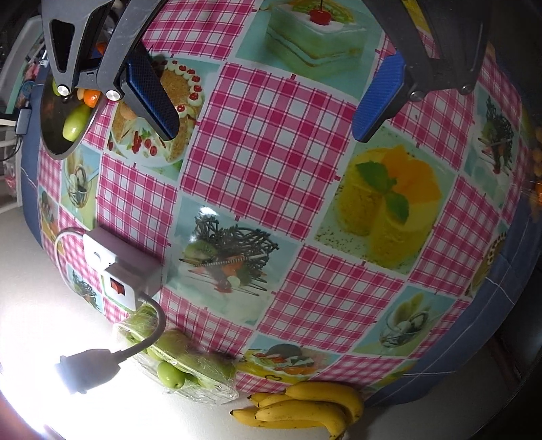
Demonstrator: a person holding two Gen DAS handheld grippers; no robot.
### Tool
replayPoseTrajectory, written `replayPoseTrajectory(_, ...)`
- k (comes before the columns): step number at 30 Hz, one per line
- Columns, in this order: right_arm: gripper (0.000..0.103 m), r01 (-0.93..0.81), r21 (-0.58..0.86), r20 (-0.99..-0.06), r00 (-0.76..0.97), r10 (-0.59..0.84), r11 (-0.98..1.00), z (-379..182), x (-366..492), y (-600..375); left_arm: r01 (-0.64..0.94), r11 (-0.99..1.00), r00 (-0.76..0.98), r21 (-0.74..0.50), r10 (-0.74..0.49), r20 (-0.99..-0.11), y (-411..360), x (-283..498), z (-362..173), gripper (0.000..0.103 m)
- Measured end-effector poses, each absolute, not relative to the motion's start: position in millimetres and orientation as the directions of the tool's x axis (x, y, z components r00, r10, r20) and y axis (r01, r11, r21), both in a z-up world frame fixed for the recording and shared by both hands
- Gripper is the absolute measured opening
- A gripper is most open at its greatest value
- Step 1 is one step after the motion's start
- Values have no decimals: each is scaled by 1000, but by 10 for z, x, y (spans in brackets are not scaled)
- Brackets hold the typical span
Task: Organize fruits
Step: 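Lower the right tool onto the last dark plum on the cloth and close it, then lift the plum with the right tool while the left tool grasps the last brown round fruit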
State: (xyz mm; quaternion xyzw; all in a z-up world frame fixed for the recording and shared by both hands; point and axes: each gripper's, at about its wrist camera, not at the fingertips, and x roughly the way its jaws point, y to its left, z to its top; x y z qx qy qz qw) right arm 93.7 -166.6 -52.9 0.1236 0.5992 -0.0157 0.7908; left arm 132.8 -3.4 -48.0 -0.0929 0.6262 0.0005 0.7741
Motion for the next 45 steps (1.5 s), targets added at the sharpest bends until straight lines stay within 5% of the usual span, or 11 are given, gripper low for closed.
replayPoseTrajectory(6,58,138,160,-956,269,118,977,-552,979,-1538,-119,979,212,-166,-139,-967,-25,1334,-475,103)
replayPoseTrajectory(25,45,110,16,-980,200,-6,994,-811,1041,-1353,-127,974,219,-185,-155,-963,-27,1363,-491,103)
replayPoseTrajectory(38,26,97,-70,-978,188,-87,993,-878,1066,-1330,-129,975,220,-180,-149,-964,-34,1370,-508,103)
replayPoseTrajectory(45,25,95,-69,-979,187,-86,993,-856,1057,-1340,-126,975,222,-182,-151,-963,-39,1379,-493,103)
